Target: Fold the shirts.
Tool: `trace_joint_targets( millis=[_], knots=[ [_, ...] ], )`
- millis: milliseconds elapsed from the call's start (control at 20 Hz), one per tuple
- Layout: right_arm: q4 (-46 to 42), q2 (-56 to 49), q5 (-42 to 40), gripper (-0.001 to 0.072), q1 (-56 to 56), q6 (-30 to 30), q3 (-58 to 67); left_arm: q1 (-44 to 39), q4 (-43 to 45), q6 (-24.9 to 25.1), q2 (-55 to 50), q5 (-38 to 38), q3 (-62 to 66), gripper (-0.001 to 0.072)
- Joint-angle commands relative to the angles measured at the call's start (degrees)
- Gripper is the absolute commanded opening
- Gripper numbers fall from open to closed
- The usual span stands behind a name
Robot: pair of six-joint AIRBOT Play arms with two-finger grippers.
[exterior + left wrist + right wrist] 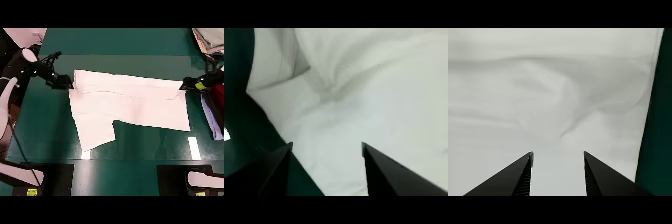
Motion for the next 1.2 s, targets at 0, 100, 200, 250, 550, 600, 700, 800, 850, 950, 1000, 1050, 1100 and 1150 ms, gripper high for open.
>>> trace_joint_targets(
  millis=[0, 100, 200, 250, 550, 600, 700, 800, 850, 950, 1000, 1050, 1100, 1150],
  knots=[
    [4.8, 8.0, 6.6, 0.0363, -2.8, -5.3, -6.5, 1.4, -0.2, -0.2, 9.8, 0.2, -14.7, 0.0501],
    [10.4, 11.6, 8.4, 0.0364, -5.0, -8.2, -10.6, 1.4, -1.7, -0.2, 17.2, 2.3, -27.3, 0.0500],
    [13.6, 14.3, 8.0, 0.0363, -6.6, -8.7, -13.8, 1.4, -4.1, 0.9, 22.8, 3.0, -37.6, 0.0500],
    [14.2, 15.4, 7.6, 0.0364, -7.2, -8.8, -15.2, 1.4, -5.8, 1.8, 25.2, 3.1, -42.1, 0.0500],
    [14.6, 18.4, 7.5, 0.0364, -6.8, -8.9, -16.2, 1.4, -17.7, 8.0, 29.5, 12.3, -54.4, 0.0500],
    [14.6, 18.8, 7.5, 0.0363, -6.4, -8.9, -16.2, 1.4, -19.2, 8.8, 29.5, 13.8, -54.7, 0.0500],
    [14.7, 19.3, 7.5, 0.0364, -6.4, -8.9, -16.2, 0.6, -19.7, 8.7, 29.5, 15.8, -54.8, 0.0500],
    [14.6, 19.3, 7.9, 0.0363, -6.4, -8.9, -16.2, -2.3, -19.8, 8.7, 29.5, 18.1, -54.8, 0.0500],
    [14.6, 19.3, 8.4, 0.0364, -6.4, -8.9, -16.2, -4.2, -19.8, 8.4, 29.5, 19.9, -54.8, 0.0500],
    [14.6, 19.3, 9.2, 0.0364, -6.4, -8.9, -16.2, -6.4, -19.8, 5.0, 29.5, 22.9, -54.7, 0.0498],
    [14.4, 19.3, 10.0, 0.0364, -6.9, -9.1, -16.2, -6.4, -20.3, 3.3, 29.5, 23.2, -54.7, 0.0487],
    [14.4, 19.3, 11.2, 0.0364, -8.0, -9.1, -16.2, -6.4, -20.3, 2.7, 29.5, 23.1, -54.7, 0.0268],
    [14.4, 19.3, 12.4, 0.0363, -9.4, -9.2, -16.2, -6.4, -20.3, 2.7, 29.5, 22.4, -54.7, 0.0041],
    [14.1, 19.3, 13.8, 0.0364, -10.8, -9.5, -16.2, -6.4, -20.3, 2.7, 29.5, 21.9, -54.7, 0.0026]
  ],
)
